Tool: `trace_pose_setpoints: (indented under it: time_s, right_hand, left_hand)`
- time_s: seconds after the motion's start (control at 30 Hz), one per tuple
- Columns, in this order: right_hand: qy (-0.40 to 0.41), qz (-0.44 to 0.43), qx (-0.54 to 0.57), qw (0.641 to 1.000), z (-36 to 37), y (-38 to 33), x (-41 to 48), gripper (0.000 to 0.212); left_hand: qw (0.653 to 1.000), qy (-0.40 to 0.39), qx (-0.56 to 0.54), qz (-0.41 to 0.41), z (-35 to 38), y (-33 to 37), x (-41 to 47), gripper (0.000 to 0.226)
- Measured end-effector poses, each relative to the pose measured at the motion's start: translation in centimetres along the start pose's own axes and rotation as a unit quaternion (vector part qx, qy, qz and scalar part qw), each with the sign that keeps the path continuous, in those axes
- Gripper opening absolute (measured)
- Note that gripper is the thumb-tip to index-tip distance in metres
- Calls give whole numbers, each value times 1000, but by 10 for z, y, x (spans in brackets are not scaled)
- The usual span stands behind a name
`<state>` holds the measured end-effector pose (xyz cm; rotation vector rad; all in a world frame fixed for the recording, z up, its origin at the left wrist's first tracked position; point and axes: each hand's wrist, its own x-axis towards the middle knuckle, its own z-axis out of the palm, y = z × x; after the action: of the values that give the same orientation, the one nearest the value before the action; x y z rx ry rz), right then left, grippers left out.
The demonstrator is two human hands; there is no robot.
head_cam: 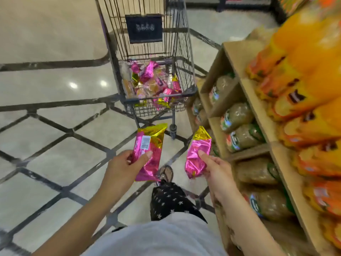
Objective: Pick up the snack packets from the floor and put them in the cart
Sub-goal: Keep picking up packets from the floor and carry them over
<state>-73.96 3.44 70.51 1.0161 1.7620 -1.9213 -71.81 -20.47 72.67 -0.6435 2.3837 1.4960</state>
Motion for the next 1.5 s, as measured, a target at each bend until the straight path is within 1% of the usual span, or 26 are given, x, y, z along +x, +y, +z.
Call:
trace_pose_setpoints:
  time_s: [0.07, 0.13, 0.23, 0.3, 0.4, 0.47, 0.53, 0.6, 0.67, 0.77, 0.8, 0.83, 0.93, 0.97, 1.03, 1.07, 1.13, 1.17, 1.2, 1.27, 1.3, 1.33, 1.37, 1.4, 1.47, 1.5]
  right_hand:
    - [-8, -19, -17, 1000, 21, -44, 29, 26]
    - [-22, -38, -31, 999, 43, -85, 56, 22]
    - [-42, -58, -64, 995, 73, -126, 96, 28]
    - [-52, -61, -92, 992, 92, -147, 115, 34]
    - [-55, -53, -76, 994, 116, -171, 137, 33]
    - [-50, -42, -60, 996, 133, -183, 151, 31]
    - [-33, -30, -50, 998, 152, -191, 165, 30]
    - [-11, -19, -44, 999, 172, -198, 179, 27]
    - [18, -12, -32, 999, 193, -202, 192, 32]
    - [78, 13, 16, 997, 224, -205, 208, 53]
    - [93, 22, 36, 995, 234, -206, 212, 55]
    - [105, 29, 52, 993, 244, -206, 216, 50]
    - [141, 42, 93, 985, 269, -206, 224, 28]
    - [159, 46, 103, 981, 274, -204, 227, 28]
    - [181, 57, 97, 977, 282, -198, 228, 40]
    - [187, 60, 83, 977, 284, -196, 227, 49]
    - [204, 72, 49, 975, 287, -192, 220, 66]
    - [212, 80, 34, 973, 286, -190, 213, 72]
    - [225, 79, 19, 971, 282, -186, 205, 67]
    - [263, 73, -7, 962, 269, -175, 183, 45]
    - [279, 68, -22, 958, 260, -167, 168, 40]
    - [293, 71, -34, 953, 251, -157, 152, 35]
    - [305, 74, -52, 948, 243, -144, 135, 33]
    - [322, 76, -83, 940, 235, -129, 116, 41]
    - [362, 100, -164, 912, 219, -89, 79, 62]
    - [377, 119, -193, 898, 213, -67, 60, 66]
  left_hand:
    - [1000, 13, -3, -2, -7, 32, 38, 38]
    - [1000, 22, 3, -4, -16, 59, 75, 43]
    - [999, 42, 18, -3, -29, 86, 121, 53]
    - [999, 42, 2, 3, -38, 98, 149, 56]
    - [999, 41, 19, 10, -49, 108, 190, 58]
    - [998, 39, 39, 10, -56, 114, 222, 64]
    - [999, 20, 46, 11, -63, 122, 254, 63]
    - [998, -8, 57, 23, -72, 130, 286, 50]
    - [994, -43, 86, 46, -82, 140, 318, 41]
    - [984, -74, 143, 77, -98, 149, 366, 53]
    - [979, -85, 164, 87, -104, 152, 381, 56]
    - [974, -97, 183, 93, -109, 155, 394, 59]
    - [962, -129, 213, 114, -123, 163, 426, 61]
    - [958, -139, 221, 117, -125, 166, 433, 61]
    - [950, -167, 237, 119, -126, 164, 449, 62]
    - [943, -179, 251, 124, -125, 164, 454, 74]
    - [923, -199, 292, 150, -120, 163, 462, 110]
    - [912, -205, 312, 168, -116, 162, 462, 117]
    - [901, -212, 328, 189, -112, 162, 460, 112]
    - [877, -225, 352, 237, -105, 166, 444, 86]
    - [861, -232, 370, 261, -100, 166, 434, 76]
    - [840, -241, 390, 290, -94, 164, 423, 72]
    - [813, -253, 412, 325, -87, 164, 409, 71]
    - [779, -269, 436, 362, -78, 162, 394, 70]
    - [695, -300, 487, 436, -60, 159, 358, 68]
    - [650, -308, 511, 471, -53, 156, 338, 67]
